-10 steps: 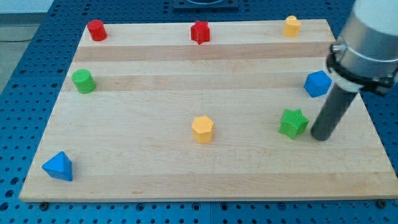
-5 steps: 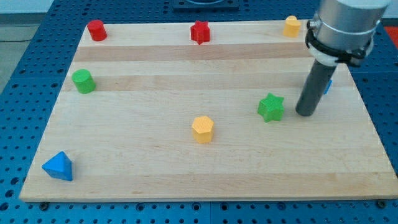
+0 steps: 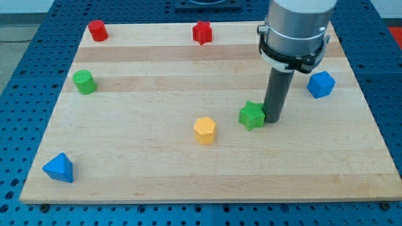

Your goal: Place green star above yellow hexagon

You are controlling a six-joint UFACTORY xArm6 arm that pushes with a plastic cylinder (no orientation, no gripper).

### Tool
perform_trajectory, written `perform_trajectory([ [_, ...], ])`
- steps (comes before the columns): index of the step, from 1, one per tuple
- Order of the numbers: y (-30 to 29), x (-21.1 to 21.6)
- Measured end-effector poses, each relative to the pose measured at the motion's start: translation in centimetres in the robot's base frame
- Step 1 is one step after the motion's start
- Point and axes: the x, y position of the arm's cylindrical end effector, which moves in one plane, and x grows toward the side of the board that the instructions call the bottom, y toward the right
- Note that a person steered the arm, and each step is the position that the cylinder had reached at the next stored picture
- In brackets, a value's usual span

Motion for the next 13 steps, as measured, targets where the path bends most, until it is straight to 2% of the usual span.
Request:
perform_trajectory([
  [2, -1.4, 1.2],
  [4, -4.6, 0.1],
  [8, -4.6, -1.8],
  [13, -8.2, -2.1],
])
